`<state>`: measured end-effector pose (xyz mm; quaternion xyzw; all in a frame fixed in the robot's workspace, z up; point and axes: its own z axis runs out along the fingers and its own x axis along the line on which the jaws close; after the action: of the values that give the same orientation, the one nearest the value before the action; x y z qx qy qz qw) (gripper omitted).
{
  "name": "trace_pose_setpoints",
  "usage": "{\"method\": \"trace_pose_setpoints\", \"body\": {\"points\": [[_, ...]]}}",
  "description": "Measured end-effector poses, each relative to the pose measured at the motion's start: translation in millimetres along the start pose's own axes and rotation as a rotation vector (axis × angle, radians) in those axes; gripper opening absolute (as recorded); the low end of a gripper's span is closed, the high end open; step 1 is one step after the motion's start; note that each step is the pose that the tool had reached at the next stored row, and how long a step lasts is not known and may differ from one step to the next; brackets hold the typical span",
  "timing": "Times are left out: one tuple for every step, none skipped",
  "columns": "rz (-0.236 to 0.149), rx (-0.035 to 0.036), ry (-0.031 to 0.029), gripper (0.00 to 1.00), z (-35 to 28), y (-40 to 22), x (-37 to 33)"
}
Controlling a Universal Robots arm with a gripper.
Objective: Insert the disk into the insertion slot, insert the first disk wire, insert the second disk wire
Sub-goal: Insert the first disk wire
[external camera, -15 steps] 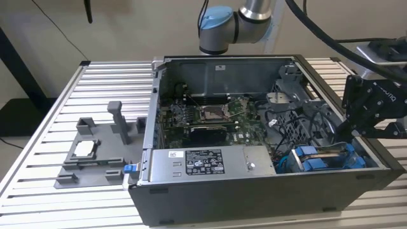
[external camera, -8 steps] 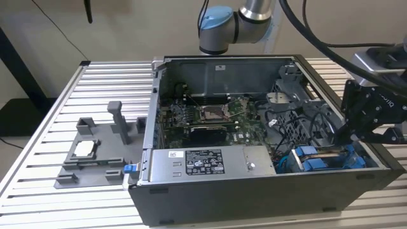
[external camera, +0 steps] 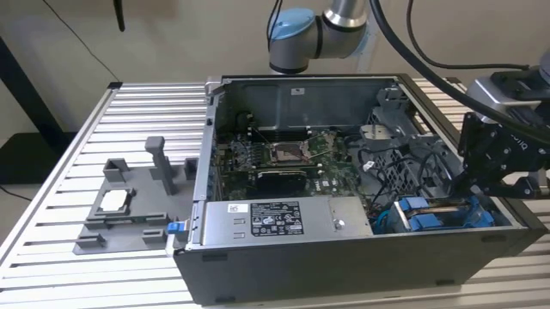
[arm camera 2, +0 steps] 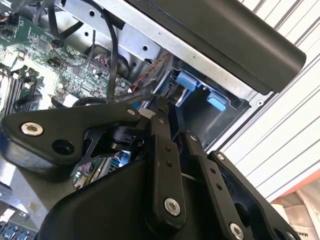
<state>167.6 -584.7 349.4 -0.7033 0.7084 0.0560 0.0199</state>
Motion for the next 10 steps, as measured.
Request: {"method": "trace_pose_setpoints", "body": {"points": [[0.000,0.0002,-0.0001,0.19,0.6,0.0,0.0],[0.000,0.0005,-0.0002,0.19,1.6,-0.1,-0.2],[0.000,0.0006,-0.0004,0.19,2.2,-0.1,-0.4],[0.000,0.0007,-0.0002,0.19,2.7,-0.1,-0.6],[0.000,0.0008,-0.0002,0.19,3.1,-0.1,-0.8],[0.000,0.0010,-0.0003,0.19,3.7,-0.2,-1.0],[0.000,0.0012,-0.0003,0.19,4.2,-0.2,-1.1],[0.000,0.0015,-0.0001,0.19,4.5,-0.2,-1.2],[0.000,0.0018,-0.0001,0.19,5.0,-0.2,-1.2],[0.000,0.0022,0.0000,0.19,5.4,-0.3,-1.3]]}}
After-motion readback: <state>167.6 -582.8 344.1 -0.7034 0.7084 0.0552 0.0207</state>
